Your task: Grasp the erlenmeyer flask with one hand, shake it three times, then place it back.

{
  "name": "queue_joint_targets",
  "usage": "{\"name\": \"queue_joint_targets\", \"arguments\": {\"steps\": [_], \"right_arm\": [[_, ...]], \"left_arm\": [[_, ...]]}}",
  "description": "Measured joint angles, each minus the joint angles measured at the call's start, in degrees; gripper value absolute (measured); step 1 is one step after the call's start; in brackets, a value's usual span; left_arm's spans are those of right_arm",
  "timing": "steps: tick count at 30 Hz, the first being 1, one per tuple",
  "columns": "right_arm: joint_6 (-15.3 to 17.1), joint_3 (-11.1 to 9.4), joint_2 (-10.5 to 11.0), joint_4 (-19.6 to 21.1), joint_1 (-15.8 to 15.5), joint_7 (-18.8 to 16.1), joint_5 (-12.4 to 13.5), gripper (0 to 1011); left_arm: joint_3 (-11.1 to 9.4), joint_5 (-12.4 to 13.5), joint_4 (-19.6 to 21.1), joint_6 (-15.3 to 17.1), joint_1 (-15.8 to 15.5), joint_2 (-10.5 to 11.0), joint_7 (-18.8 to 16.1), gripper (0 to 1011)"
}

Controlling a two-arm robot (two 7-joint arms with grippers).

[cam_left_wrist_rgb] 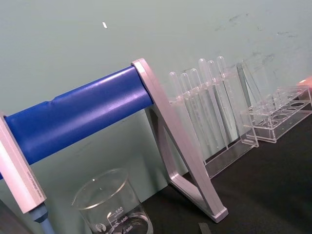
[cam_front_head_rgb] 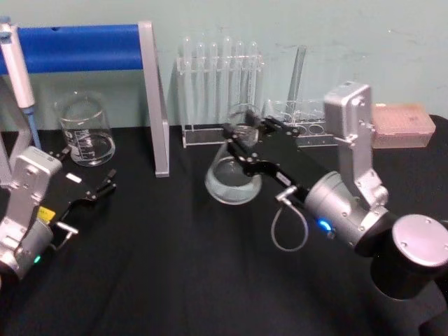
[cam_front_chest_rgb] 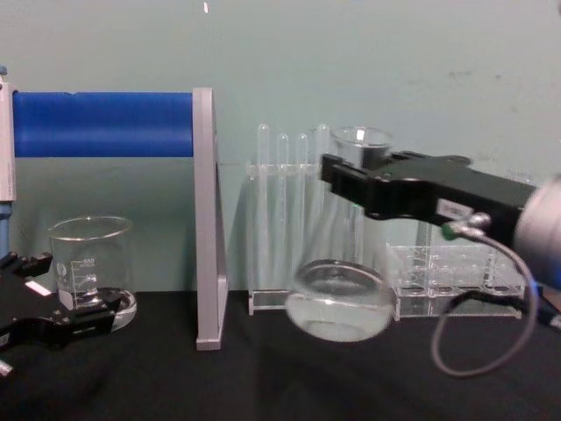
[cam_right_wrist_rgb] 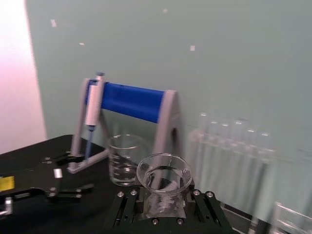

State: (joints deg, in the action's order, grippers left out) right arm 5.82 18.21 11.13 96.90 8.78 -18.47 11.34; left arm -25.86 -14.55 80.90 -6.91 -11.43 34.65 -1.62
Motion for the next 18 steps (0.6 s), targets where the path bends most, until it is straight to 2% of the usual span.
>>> {"name": "queue_joint_targets", "arguments": {"steps": [4, 9, 12, 18], "right_arm": [[-0.3, 1.7, -0.1, -1.7, 1.7, -1.4, 0.8, 456], [-0.7, 2.6, 0.1, -2.5, 2.6, -1.5, 1.6, 456], [-0.8, 2.5, 0.3, -2.5, 2.6, -0.8, 1.8, 457], [-0.8, 0.7, 1.3, -0.9, 1.0, 2.8, 1.8, 457]], "left_arm": [[0.0, 0.0, 0.0, 0.0, 0.0, 0.0, 0.0, 1001], [0.0, 0.0, 0.0, 0.0, 0.0, 0.0, 0.0, 1001], [0.0, 0.0, 0.0, 0.0, 0.0, 0.0, 0.0, 1001], [0.0, 0.0, 0.0, 0.0, 0.0, 0.0, 0.0, 1001]]}}
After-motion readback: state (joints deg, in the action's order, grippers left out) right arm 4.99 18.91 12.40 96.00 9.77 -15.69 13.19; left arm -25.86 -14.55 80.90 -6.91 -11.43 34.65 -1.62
